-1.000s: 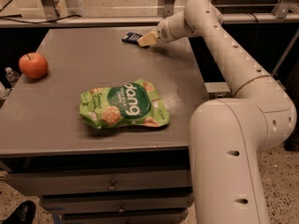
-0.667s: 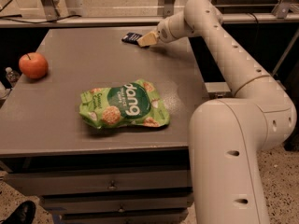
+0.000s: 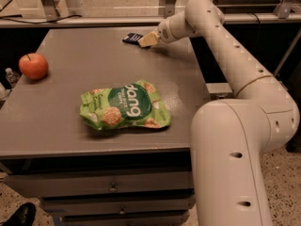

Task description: Move rxbar blueberry near green rice chip bag

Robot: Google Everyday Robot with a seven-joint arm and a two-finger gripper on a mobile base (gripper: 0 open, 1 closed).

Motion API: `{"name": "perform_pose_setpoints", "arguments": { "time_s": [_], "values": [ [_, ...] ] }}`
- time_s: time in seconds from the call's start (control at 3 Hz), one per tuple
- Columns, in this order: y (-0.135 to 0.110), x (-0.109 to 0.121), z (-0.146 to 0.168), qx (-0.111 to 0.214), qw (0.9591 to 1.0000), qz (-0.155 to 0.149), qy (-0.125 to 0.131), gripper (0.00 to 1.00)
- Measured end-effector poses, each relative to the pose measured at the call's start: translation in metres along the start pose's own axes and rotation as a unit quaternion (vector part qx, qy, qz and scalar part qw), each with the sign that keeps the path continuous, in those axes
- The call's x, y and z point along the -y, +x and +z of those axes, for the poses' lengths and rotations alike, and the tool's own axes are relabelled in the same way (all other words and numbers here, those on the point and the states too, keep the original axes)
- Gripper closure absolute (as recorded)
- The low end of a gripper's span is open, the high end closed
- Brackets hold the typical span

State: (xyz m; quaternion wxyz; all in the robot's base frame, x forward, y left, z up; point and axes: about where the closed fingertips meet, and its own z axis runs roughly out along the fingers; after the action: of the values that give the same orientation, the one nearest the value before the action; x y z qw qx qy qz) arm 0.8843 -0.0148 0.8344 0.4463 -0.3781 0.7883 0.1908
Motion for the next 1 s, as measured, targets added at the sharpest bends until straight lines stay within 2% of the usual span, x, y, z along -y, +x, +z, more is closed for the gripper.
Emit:
{"name": "perform_pose_setpoints", "arguments": {
  "time_s": [0.33,0.67,1.0],
  "values": [
    [-0.01,-0.007,-0.023,0.008,0.9998,-0.014,0.008,1.0],
    [-0.05,-0.013,-0.11,0.058,0.9949,-0.054,0.061,1.0],
    [-0.065,-0.047,-0.178,0.07,0.9905,-0.081,0.086,1.0]
  ]
}}
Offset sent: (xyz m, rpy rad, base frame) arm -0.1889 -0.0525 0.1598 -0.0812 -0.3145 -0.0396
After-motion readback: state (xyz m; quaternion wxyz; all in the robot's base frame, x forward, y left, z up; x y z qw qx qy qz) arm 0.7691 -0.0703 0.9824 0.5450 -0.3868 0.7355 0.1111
